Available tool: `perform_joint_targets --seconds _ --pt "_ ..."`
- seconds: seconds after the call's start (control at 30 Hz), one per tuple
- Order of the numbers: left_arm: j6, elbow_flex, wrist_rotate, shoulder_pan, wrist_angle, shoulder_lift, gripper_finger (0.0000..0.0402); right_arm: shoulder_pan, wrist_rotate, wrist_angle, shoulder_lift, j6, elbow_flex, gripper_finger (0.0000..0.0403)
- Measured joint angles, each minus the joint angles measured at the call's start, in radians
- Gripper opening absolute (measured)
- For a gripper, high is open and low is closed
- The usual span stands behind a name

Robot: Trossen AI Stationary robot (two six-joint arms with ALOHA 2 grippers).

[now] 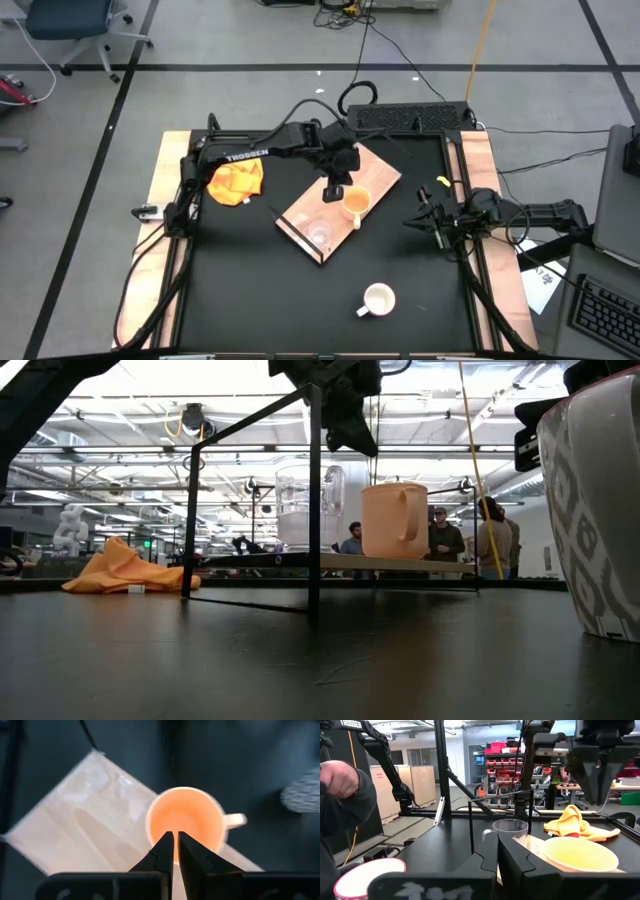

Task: Stack small to large cups/mugs on shelf
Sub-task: Put the orange mug on the shelf

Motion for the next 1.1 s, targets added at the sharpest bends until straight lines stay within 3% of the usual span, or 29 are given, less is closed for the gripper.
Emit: perform_joint_targets --seconds 0.37,0.83,1.1 --pt "0.012 0.000 -0.088 -0.026 0.002 0.048 0.0026 0.000 0.000 0.005 0.003 0.003 0.000 0.0000" --pt "0.043 -0.001 -0.088 -0.038 0.021 0.048 0.0026 0.000 0.000 -0.002 0.003 0.002 0.000 0.0000" --pt "0.013 -0.001 -0.030 -0.039 0.028 0.048 0.0039 0.000 0.000 -0.021 0.003 0.000 0.000 0.0000"
